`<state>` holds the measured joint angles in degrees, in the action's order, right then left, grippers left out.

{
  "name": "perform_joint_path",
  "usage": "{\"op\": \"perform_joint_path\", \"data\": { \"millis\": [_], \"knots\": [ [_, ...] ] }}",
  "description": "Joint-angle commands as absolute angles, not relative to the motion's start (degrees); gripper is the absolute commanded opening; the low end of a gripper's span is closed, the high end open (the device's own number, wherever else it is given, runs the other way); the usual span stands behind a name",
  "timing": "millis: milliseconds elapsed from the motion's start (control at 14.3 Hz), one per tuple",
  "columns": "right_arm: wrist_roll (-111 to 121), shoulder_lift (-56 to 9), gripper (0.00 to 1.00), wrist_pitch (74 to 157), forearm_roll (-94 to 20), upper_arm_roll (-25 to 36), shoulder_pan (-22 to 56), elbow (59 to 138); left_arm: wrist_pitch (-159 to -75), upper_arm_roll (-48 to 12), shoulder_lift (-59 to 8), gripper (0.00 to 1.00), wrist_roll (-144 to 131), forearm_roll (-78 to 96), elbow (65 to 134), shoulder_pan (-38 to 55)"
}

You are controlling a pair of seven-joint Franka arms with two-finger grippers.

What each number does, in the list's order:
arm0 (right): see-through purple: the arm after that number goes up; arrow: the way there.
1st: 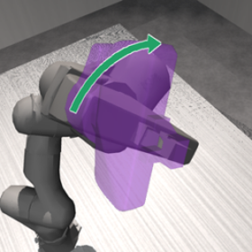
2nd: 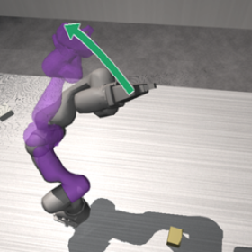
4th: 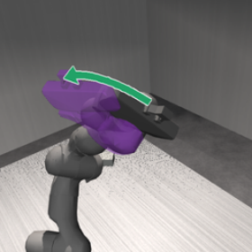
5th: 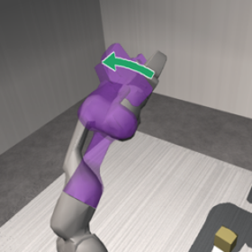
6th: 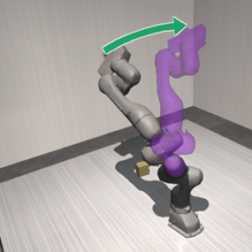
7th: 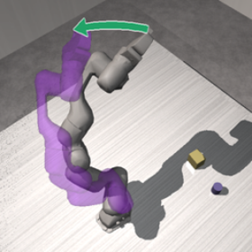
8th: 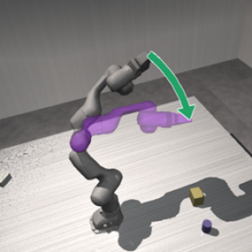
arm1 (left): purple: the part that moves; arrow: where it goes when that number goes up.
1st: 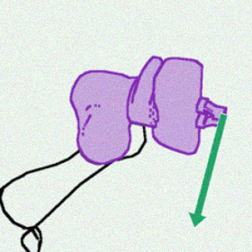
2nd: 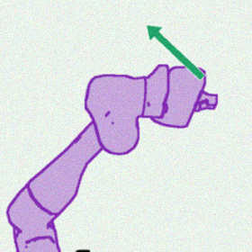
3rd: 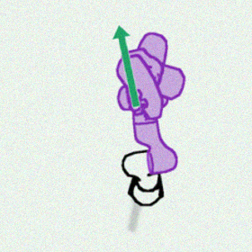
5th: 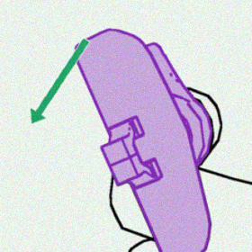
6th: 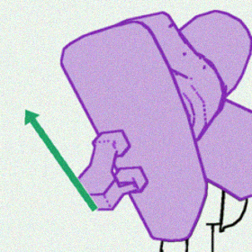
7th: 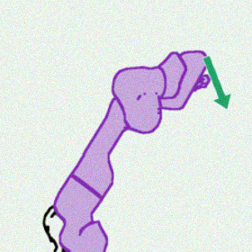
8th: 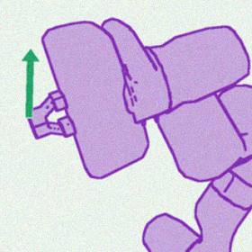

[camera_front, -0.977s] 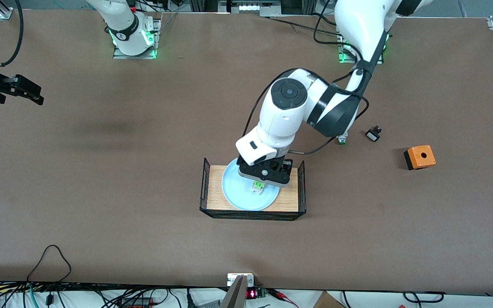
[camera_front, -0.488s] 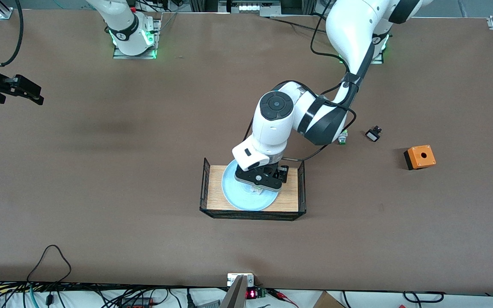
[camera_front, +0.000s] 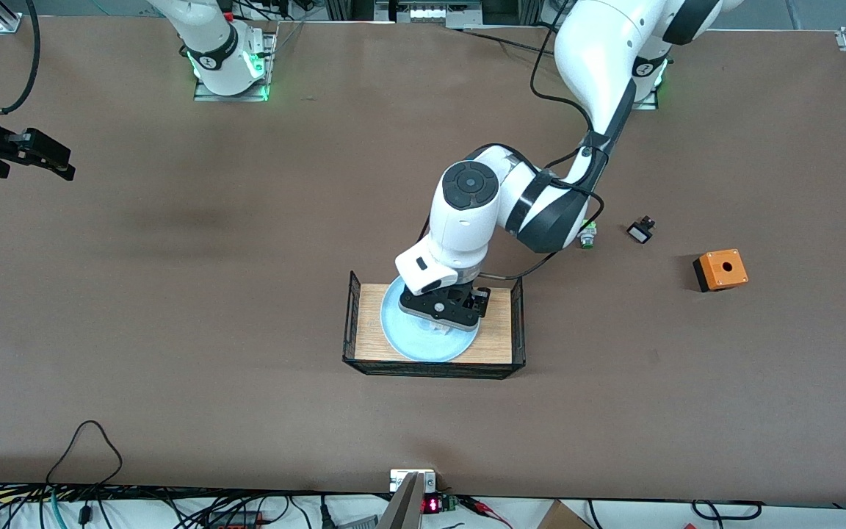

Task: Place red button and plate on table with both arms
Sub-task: 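Close the left gripper on the green-and-white button on the plate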

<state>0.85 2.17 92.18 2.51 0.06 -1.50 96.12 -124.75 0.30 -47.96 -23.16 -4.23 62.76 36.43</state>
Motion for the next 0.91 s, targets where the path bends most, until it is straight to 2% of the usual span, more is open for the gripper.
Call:
{"op": "perform_joint_path", "data": {
  "millis": [0, 70, 209, 349, 488, 837],
  "knots": [
    [1.14, 3.25, 1.0, 91.93, 1.67, -0.18, -2.11, 96.77, -124.8, 1.41, -49.04, 0.76, -23.03, -5.36, 61.26, 37.35],
    [1.14, 3.25, 1.0, 91.93, 1.67, -0.18, -2.11, 96.77, -124.8, 1.32, -48.96, 0.7, -23.03, -5.36, 61.69, 37.35],
    [1.14, 3.25, 1.0, 92.02, 1.67, -0.18, -2.02, 96.68, -124.8, 1.32, -48.96, 0.67, -23.03, -5.28, 61.96, 37.35],
    [1.14, 3.25, 1.0, 91.93, 1.67, -0.18, -2.02, 96.68, -124.72, 1.32, -48.78, 0.46, -22.85, -5.45, 61.96, 37.27],
    [1.14, 3.25, 1.0, 91.93, 1.67, -0.18, -2.02, 96.77, -124.72, 1.32, -48.78, 0.36, -22.85, -5.45, 61.96, 37.27],
    [1.14, 3.25, 1.0, 91.93, 1.67, -0.18, -2.02, 96.68, -123.58, 1.23, -46.77, 0.35, -23.38, -5.27, 61.7, 37.18]
  ]
}}
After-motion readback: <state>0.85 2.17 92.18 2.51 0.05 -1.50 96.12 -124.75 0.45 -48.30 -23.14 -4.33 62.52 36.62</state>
